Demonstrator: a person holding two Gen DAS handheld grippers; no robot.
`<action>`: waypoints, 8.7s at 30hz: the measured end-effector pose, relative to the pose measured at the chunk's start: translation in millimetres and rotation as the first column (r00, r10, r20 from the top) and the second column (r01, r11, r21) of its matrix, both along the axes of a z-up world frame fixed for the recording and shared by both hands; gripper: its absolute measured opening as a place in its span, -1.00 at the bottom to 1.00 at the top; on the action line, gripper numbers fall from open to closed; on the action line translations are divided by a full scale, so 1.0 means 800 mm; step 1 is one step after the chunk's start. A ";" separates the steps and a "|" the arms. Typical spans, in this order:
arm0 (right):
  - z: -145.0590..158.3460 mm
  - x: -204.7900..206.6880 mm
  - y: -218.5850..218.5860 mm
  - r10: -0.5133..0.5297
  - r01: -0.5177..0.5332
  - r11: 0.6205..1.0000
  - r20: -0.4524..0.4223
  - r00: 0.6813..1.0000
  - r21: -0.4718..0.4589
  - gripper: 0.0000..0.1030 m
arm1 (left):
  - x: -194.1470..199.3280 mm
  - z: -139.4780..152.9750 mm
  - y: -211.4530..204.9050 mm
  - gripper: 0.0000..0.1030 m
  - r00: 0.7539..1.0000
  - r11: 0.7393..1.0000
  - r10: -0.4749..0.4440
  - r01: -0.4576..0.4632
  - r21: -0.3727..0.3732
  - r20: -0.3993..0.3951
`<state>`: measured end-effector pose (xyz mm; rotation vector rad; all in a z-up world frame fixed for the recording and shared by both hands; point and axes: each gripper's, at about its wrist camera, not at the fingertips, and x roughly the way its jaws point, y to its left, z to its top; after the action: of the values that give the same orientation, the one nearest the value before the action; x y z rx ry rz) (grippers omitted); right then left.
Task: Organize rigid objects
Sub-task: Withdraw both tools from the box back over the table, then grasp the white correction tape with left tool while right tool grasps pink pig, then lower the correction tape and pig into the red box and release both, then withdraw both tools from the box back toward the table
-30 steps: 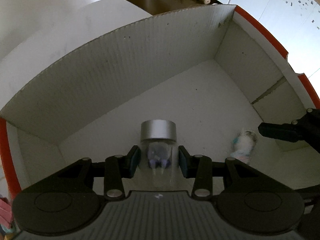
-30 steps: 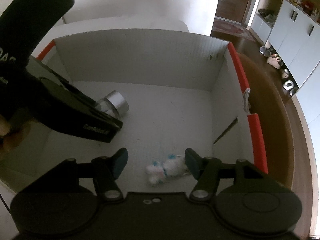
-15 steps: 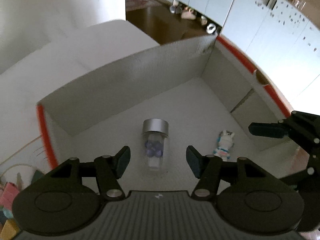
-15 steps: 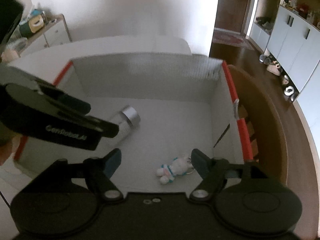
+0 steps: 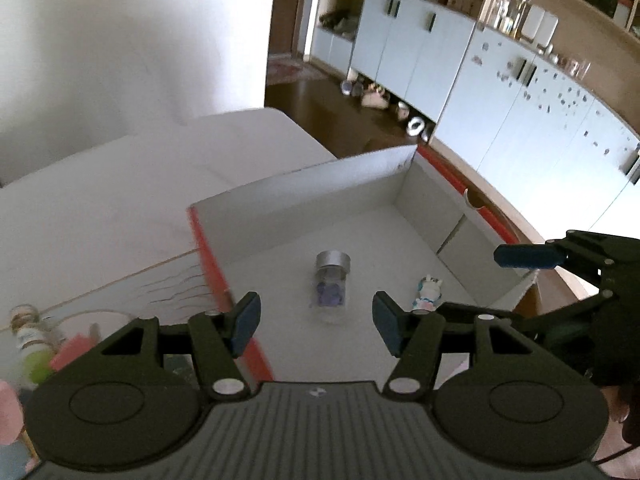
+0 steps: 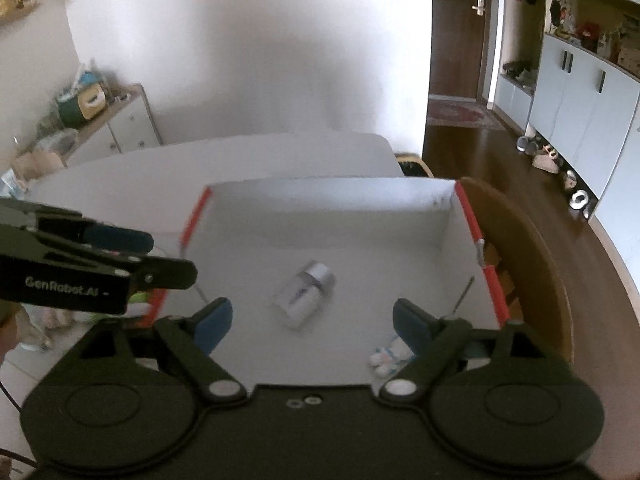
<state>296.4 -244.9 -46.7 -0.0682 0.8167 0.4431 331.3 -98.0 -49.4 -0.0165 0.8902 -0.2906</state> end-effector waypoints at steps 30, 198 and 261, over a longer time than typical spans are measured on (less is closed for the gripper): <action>0.004 -0.129 0.206 0.097 -0.107 0.987 0.087 0.992 0.124 0.99 | -0.196 -0.003 0.316 0.63 0.974 0.973 0.212 -0.202 -0.108 0.083; -0.111 0.073 0.007 0.111 -0.146 0.979 -0.232 0.966 -0.142 0.22 | 0.195 -0.137 -0.104 0.48 0.970 0.958 -0.189 0.216 0.188 -0.152; 0.019 -0.068 0.071 0.119 -0.123 0.980 0.031 0.992 0.154 1.00 | -0.050 -0.005 0.143 0.62 0.988 0.996 0.079 -0.073 -0.051 0.131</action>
<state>241.9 -187.8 -31.5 0.0222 0.7563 0.6188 291.0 16.0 -53.8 -0.0729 0.7489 -0.2377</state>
